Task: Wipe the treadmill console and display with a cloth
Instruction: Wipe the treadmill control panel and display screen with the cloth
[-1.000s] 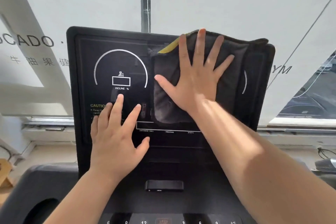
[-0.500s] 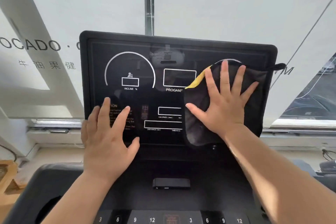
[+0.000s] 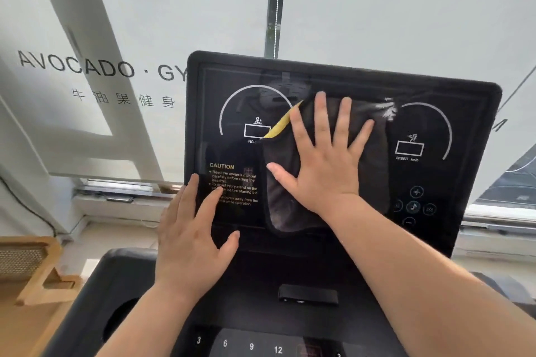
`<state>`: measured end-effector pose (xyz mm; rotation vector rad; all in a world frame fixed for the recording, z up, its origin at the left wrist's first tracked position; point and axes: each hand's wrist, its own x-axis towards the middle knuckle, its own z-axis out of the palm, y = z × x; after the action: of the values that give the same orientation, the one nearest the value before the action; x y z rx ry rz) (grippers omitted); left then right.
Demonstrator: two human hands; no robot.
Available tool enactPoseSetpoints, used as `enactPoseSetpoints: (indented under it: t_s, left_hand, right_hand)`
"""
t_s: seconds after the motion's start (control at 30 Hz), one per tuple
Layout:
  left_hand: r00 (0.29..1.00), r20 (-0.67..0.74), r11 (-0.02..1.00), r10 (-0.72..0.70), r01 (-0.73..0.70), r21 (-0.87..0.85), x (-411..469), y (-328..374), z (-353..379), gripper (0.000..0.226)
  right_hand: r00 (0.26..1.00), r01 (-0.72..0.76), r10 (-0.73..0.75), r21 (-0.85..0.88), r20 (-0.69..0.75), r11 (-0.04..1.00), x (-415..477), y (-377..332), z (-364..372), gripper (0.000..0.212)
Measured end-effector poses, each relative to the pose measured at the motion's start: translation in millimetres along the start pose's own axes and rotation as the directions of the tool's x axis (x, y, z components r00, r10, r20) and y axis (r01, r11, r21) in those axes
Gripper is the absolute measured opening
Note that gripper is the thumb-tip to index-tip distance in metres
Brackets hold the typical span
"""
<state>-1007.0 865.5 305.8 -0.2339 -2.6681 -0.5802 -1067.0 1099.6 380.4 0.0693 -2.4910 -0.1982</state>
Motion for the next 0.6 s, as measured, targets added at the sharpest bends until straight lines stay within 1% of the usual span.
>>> enactPoseSetpoints:
  t_s: [0.1, 0.17, 0.23, 0.33, 0.43, 0.5, 0.6]
  left_hand:
    - [1.0, 0.0, 1.0, 0.024, -0.024, -0.014, 2, -6, -1, 0.075]
    - [0.999, 0.005, 0.998, 0.046, -0.046, -0.035, 3, -11, -2, 0.074]
    - [0.997, 0.023, 0.996, 0.072, -0.07, -0.063, 4, -18, -5, 0.074]
    - [0.99, 0.062, 0.987, 0.13, -0.123, -0.102, 4, -32, -11, 0.078]
    - [0.98, 0.088, 0.972, 0.176, -0.159, -0.171, 6, -44, -18, 0.074]
    - [0.973, 0.085, 0.951, 0.214, -0.187, -0.248, 7, -53, -23, 0.065]
    - [0.963, 0.073, 0.918, 0.259, -0.222, -0.329, 5, -64, -27, 0.052]
  right_hand:
    - [0.994, 0.11, -0.11, -0.035, 0.01, 0.993, -30, 3, 14, 0.097]
    - [0.992, 0.123, -0.123, -0.063, 0.007, 0.99, -37, 18, 15, 0.095]
    - [0.998, 0.06, -0.059, -0.089, 0.013, 0.994, -37, 36, 10, 0.098]
    - [0.992, -0.111, 0.114, -0.069, 0.044, 0.991, -22, 55, -1, 0.106]
    - [0.969, -0.242, 0.243, -0.029, 0.034, 0.97, 9, 45, -13, 0.107]
    - [0.964, -0.267, 0.267, -0.002, 0.004, 0.964, 32, 25, -18, 0.108]
    - [0.97, -0.241, 0.241, 0.003, -0.016, 0.971, 57, -11, -22, 0.11]
